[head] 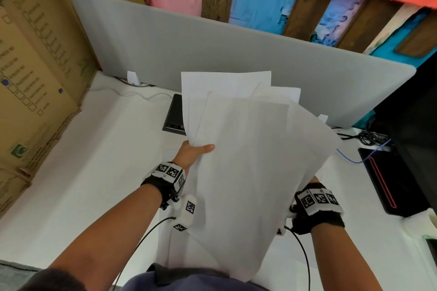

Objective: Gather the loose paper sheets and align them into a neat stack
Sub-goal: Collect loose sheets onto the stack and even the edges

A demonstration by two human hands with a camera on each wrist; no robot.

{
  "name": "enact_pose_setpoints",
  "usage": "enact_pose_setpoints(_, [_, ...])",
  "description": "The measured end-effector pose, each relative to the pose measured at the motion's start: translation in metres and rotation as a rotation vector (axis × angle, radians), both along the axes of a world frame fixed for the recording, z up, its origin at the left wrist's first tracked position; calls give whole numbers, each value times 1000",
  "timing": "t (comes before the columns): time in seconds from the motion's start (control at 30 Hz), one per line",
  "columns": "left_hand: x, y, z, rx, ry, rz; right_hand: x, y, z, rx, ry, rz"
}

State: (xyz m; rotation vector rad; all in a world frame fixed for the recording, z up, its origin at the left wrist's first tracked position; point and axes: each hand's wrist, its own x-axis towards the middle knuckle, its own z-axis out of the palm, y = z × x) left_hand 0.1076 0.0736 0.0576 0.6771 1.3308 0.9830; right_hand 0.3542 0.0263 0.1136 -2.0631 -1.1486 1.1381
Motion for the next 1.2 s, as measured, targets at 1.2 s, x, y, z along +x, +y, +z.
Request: enact_pose_setpoints(1.2, [-32, -2, 13, 463, 101, 84, -19, 18, -22, 502, 526, 71])
